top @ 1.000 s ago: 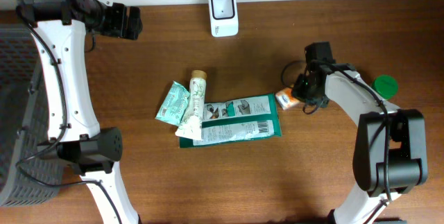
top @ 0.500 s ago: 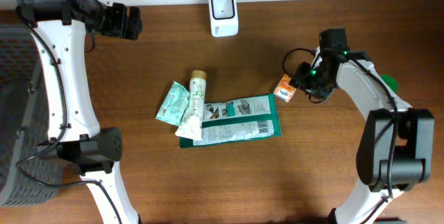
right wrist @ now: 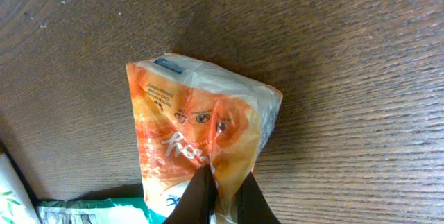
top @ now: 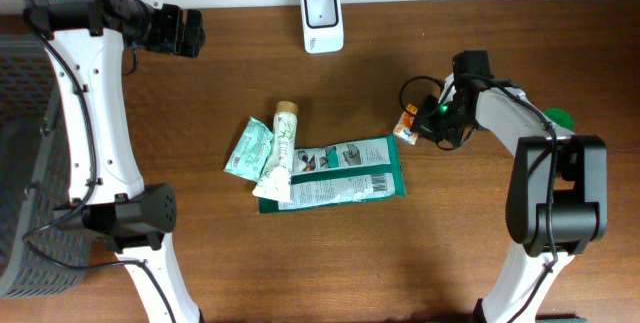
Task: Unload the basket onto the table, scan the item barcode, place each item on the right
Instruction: 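Lift the orange pack with the right gripper and present it to the scanner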
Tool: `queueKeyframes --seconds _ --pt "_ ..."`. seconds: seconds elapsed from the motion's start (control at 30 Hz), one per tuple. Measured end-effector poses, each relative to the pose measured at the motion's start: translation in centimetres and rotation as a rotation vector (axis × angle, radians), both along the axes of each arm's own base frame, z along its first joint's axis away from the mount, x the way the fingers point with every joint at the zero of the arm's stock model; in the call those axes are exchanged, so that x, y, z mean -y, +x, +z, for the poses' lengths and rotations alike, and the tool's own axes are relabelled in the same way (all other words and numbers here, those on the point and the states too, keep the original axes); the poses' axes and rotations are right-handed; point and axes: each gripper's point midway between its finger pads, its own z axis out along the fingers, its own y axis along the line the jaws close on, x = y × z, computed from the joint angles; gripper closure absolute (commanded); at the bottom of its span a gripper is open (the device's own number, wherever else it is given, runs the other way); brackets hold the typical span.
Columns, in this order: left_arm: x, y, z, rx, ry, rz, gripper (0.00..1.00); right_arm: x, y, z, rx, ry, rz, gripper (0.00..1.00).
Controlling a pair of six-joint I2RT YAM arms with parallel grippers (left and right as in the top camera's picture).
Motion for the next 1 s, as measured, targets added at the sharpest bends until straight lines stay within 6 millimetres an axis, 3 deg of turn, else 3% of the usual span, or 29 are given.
queueKeyframes --seconds 0.13,0.33,0.4,0.43,0.53,0.63,0.73,0.83,1.0 --pt "0.0 0.0 0.0 0.000 0.000 0.000 0.01 -1.5 -0.9 1.6 0.018 0.166 0.111 0.96" --pt "0.0 0.0 0.0 0.000 0.000 0.000 0.01 -5.9 -1.4 14.3 0.332 0.677 0.336 0.96" --pt "0.0 0.0 0.0 0.000 0.000 0.000 0.01 -6.6 -1.9 16.0 0.370 0.770 0.376 0.96" --pt "0.0 0.0 0.0 0.000 0.000 0.000 0.01 -7.2 -2.7 18.1 0.430 0.886 0.429 0.96" --pt "0.0 0.0 0.0 0.000 0.000 0.000 0.01 -7.4 -3.7 19.3 0.424 0.970 0.433 0.96" --pt "0.0 0.0 0.0 0.002 0.000 0.000 0.01 -7.7 -6.8 20.9 0.363 1.009 0.409 0.96" --pt "0.0 0.0 0.0 0.000 0.000 0.000 0.01 -7.1 -10.5 24.9 0.498 0.978 0.469 0.96" --pt "0.0 0.0 0.0 0.000 0.000 0.000 0.01 -5.8 -10.2 24.8 0.717 0.890 0.560 0.96" --pt "0.0 0.0 0.0 0.000 0.000 0.000 0.01 -7.1 -10.3 24.2 0.822 0.854 0.679 0.96"
